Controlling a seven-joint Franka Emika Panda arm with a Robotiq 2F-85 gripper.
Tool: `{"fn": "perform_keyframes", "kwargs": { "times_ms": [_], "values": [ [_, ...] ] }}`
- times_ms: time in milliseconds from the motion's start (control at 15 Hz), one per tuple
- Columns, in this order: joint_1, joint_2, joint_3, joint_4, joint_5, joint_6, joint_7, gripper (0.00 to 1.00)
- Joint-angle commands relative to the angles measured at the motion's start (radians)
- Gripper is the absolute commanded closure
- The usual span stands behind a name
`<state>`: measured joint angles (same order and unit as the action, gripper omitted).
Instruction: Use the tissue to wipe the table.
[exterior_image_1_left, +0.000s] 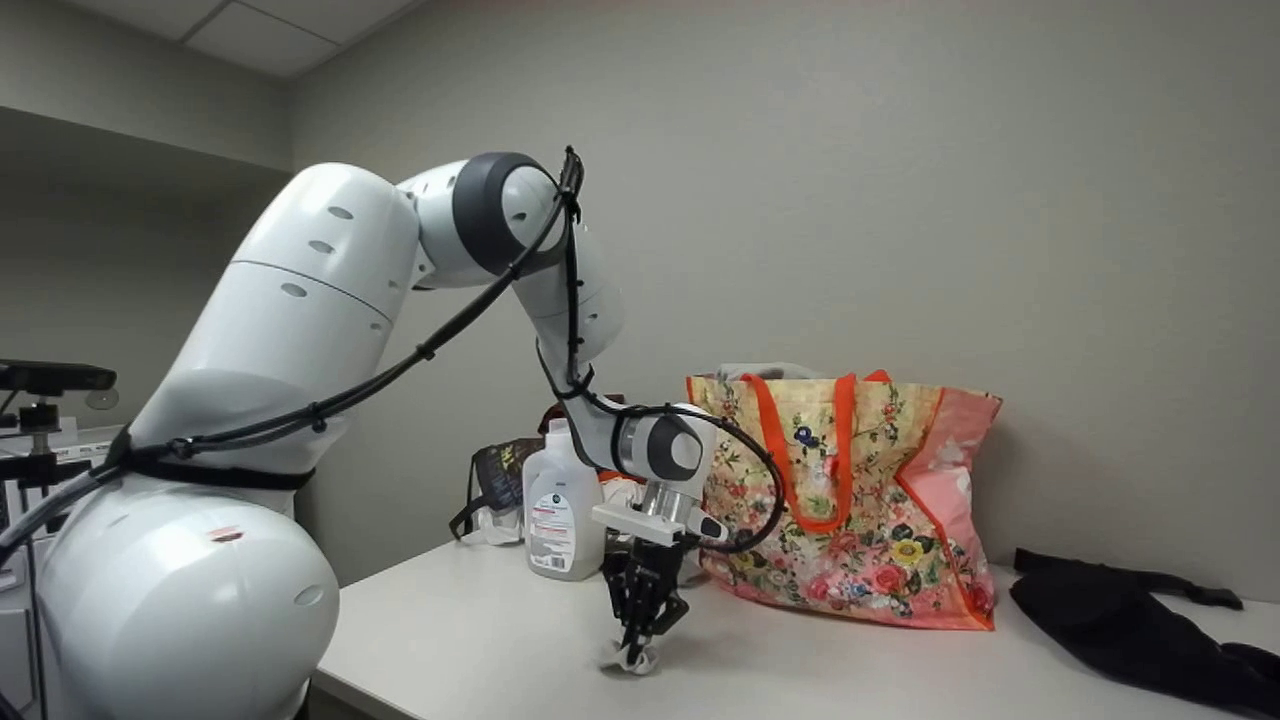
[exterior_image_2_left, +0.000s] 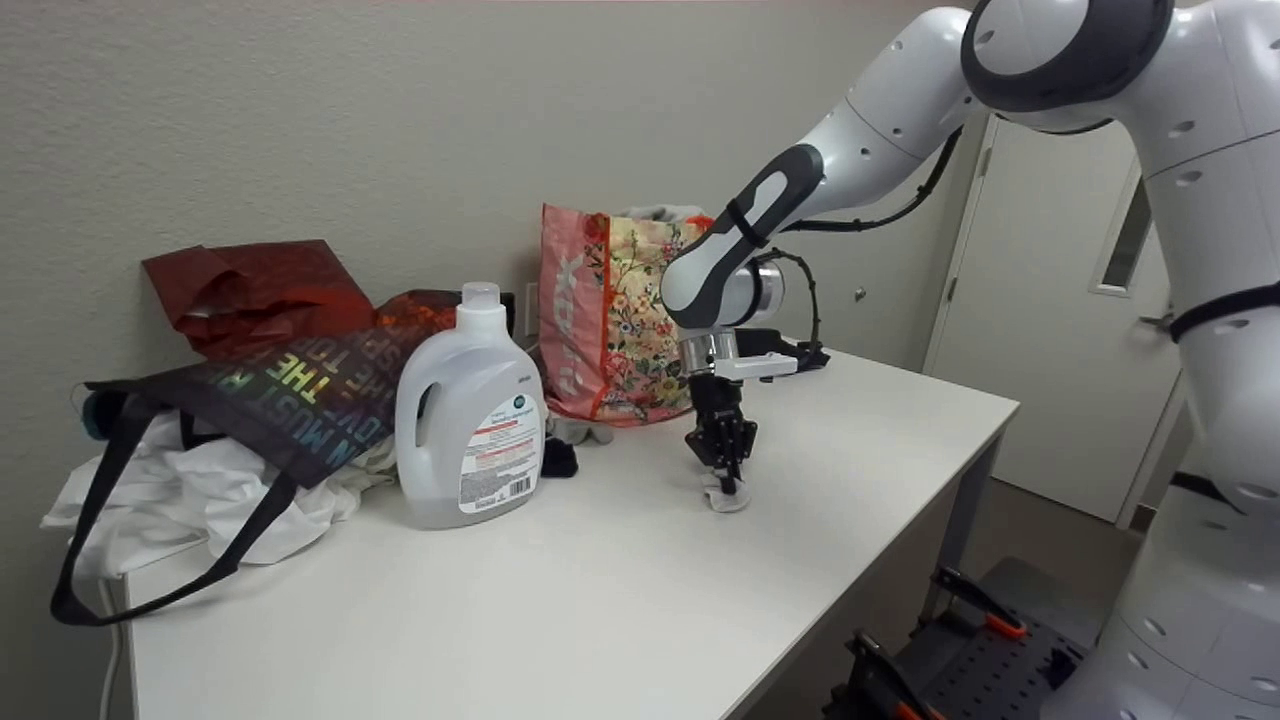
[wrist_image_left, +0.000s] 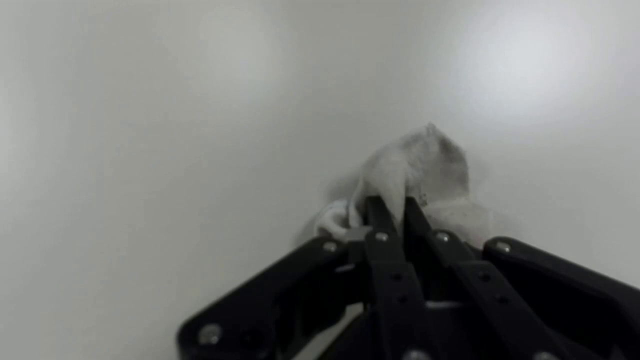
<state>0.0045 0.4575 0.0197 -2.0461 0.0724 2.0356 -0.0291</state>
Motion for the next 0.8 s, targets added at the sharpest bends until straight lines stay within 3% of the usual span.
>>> {"fn": "perform_keyframes", "kwargs": {
  "times_ms": [0,133,333,733],
  "values": [
    [-0.018,-0.051,-0.063,-0.088,-0.06,0.034,0.041,0.98],
    [-0.031,-0.058,-0.096,-0.1,-0.08,0.07,0.069,0.98],
    [-0.06,-0.068,-0.105,-0.111,-0.022,0.153,0.088,0.98],
    [-0.054,-0.069,-0.03,-0.13,0.143,0.262,0.074,0.98]
  ]
}}
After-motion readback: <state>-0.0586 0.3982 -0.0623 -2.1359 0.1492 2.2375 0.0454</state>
